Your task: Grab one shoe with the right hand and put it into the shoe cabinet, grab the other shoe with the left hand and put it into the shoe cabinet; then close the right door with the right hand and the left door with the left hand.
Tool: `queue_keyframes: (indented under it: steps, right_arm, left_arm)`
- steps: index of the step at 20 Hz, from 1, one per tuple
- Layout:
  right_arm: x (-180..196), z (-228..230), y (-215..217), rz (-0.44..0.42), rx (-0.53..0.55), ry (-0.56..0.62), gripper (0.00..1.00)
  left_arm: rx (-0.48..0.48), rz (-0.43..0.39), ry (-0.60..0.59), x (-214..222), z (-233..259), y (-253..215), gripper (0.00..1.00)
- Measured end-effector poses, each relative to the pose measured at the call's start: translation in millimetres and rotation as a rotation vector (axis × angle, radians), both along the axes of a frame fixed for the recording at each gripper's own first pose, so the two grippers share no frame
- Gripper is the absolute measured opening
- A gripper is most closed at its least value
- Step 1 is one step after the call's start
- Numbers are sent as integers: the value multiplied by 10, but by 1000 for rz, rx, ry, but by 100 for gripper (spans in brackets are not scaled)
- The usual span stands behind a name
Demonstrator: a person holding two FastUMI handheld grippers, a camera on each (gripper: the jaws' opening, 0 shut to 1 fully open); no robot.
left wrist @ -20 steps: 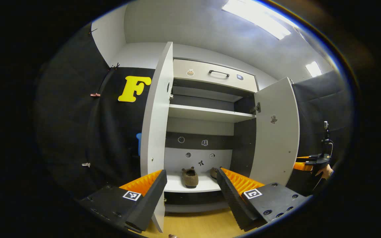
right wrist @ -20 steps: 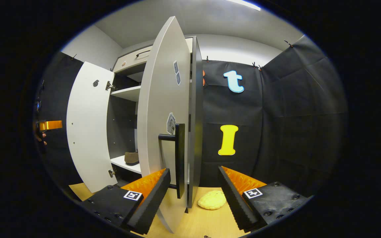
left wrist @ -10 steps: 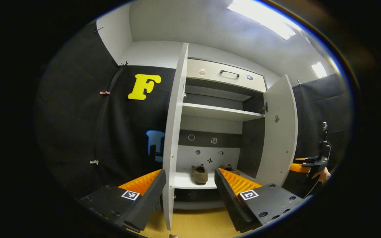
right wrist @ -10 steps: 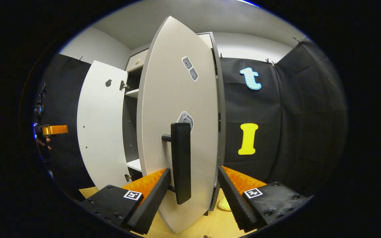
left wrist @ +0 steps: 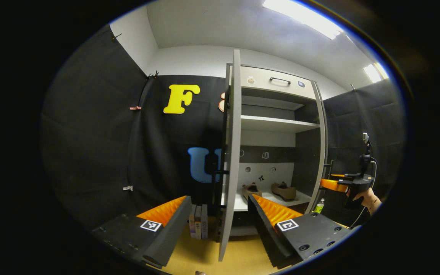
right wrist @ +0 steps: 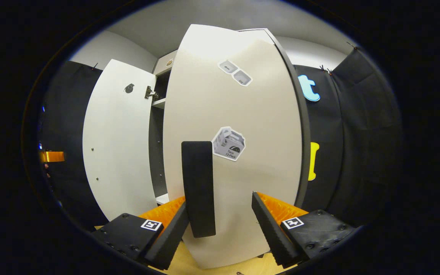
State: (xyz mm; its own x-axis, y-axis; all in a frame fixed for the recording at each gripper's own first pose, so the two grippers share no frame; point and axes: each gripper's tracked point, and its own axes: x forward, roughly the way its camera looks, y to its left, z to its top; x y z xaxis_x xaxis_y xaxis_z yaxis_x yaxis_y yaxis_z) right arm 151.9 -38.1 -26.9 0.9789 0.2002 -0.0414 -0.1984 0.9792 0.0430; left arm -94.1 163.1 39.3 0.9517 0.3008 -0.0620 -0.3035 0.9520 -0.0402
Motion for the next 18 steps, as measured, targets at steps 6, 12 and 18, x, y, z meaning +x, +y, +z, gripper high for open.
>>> queue_keyframes:
  steps: [6, 12, 18]
  right_arm:
    - [320, -45, 182, -41, -13, -10, 98]
    - [642, -117, 304, -85, 15, 4, 98]
    - [896, -117, 350, -201, -31, -23, 98]
  left_arm:
    - [25, 21, 58, 62, -180, 397, 93]
    - [-27, -54, 55, 413, -347, 516, 94]
    - [3, -118, 66, 723, -363, 510, 93]
